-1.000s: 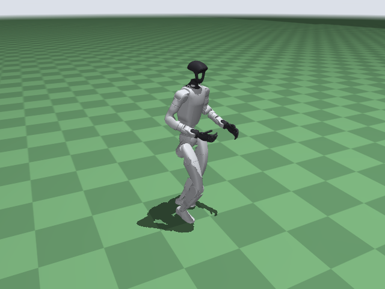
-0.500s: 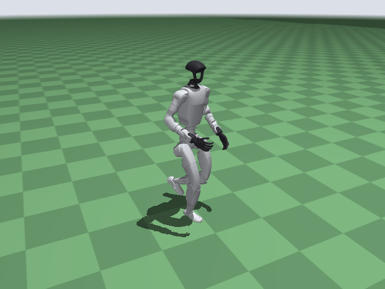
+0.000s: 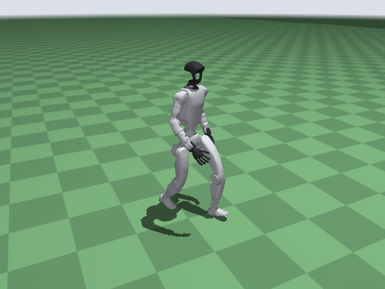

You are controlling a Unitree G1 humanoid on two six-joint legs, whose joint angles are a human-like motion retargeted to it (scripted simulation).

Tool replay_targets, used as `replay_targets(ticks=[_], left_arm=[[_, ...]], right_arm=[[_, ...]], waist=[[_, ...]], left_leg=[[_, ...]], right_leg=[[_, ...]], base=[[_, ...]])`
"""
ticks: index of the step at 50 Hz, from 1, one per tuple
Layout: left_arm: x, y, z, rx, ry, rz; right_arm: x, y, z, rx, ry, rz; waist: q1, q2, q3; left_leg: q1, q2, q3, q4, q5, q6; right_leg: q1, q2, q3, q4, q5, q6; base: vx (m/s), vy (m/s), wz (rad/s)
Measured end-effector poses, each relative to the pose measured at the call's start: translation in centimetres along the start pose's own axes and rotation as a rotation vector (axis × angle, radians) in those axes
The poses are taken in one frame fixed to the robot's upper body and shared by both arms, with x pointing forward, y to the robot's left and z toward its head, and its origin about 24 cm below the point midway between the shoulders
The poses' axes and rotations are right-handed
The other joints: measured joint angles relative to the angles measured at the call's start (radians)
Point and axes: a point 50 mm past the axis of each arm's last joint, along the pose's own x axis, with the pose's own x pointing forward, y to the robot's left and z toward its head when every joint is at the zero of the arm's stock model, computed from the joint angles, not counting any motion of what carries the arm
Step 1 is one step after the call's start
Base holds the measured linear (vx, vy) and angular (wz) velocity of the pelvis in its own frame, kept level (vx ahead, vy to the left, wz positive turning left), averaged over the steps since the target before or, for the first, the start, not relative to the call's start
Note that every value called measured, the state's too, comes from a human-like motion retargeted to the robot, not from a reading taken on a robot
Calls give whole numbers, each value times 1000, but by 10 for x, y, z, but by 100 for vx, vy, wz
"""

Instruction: Walk

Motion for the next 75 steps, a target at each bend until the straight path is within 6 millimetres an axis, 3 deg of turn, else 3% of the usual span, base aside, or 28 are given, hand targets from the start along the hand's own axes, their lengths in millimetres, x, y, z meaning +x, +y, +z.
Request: replay_targets(ticks=[3,7,10,15,22,28,33,37,42,48,53,60,64,75], left_arm=[[0,1,-6,-40,33,18],[3,9,-3,-92,29,54],[6,22,12,-108,-26,96],[8,54,54,-110,-169,210],[-1,102,121,-104,-409,376],[-15,130,172,-99,-601,441],[-18,137,189,-101,-649,434],[-12,131,179,-110,-604,399],[1,115,144,-118,-466,342],[17,84,90,-95,-245,244],[23,57,54,-43,-91,143],[26,39,33,43,22,43],[27,41,31,89,48,30],[27,46,28,166,74,56]], right_arm=[[-4,9,-23,-19,99,36],[-15,22,-51,-18,210,112],[-23,27,-62,1,253,157],[-31,21,-64,45,234,154],[-45,9,-59,110,166,109],[-58,9,-69,157,194,113],[-66,14,-84,184,262,142],[-69,17,-96,202,323,147],[-66,17,-102,200,366,120],[-49,9,-91,154,345,44],[-32,0,-76,107,306,-19],[-11,-12,-55,23,277,-64],[-2,-14,-46,-21,277,-52],[-5,3,-63,-111,362,45]], waist=[[4,-32,-17],[-24,-108,-39],[-62,-147,-46],[-147,-141,-35],[-274,-73,1],[-320,-9,11],[-325,4,8],[-326,-13,8],[-312,-5,13],[-274,54,14],[-229,66,16],[-162,36,26],[-138,-7,33],[-128,-33,25]], left_leg=[[-5,-28,15,95,38,30],[32,-116,62,100,35,94],[84,-172,90,59,13,137],[210,-208,91,-28,-36,156],[379,-186,31,-74,-144,134],[493,-136,-35,-92,-217,111],[592,-125,-81,-107,-269,106],[681,-139,-123,-136,-290,104],[741,-112,-187,-76,-301,78],[706,-7,-230,130,-231,0],[618,53,-214,292,-218,-8],[462,93,-135,332,-295,38],[404,45,-117,210,-290,55],[402,-22,-135,3,-179,43]], right_leg=[[-12,-59,0,130,28,23],[-112,-189,6,396,230,85],[-242,-291,9,618,359,80],[-454,-366,-6,798,290,8],[-644,-289,-35,560,192,25],[-695,-160,3,160,319,121],[-681,-113,45,20,415,172],[-653,-118,55,72,423,167],[-592,-88,27,128,334,109],[-499,13,-40,81,287,45],[-436,51,-77,39,255,16],[-364,39,-107,-17,219,10],[-331,7,-105,-55,207,14],[-284,-16,-89,-49,158,17]], base=[[57,9,-39],[52,13,-9],[50,16,0],[52,15,-9],[53,8,8],[48,-1,19],[43,-9,24],[43,-13,29],[40,-16,17],[31,-15,11],[21,-14,17],[17,-11,17],[17,-6,13],[15,2,3]])
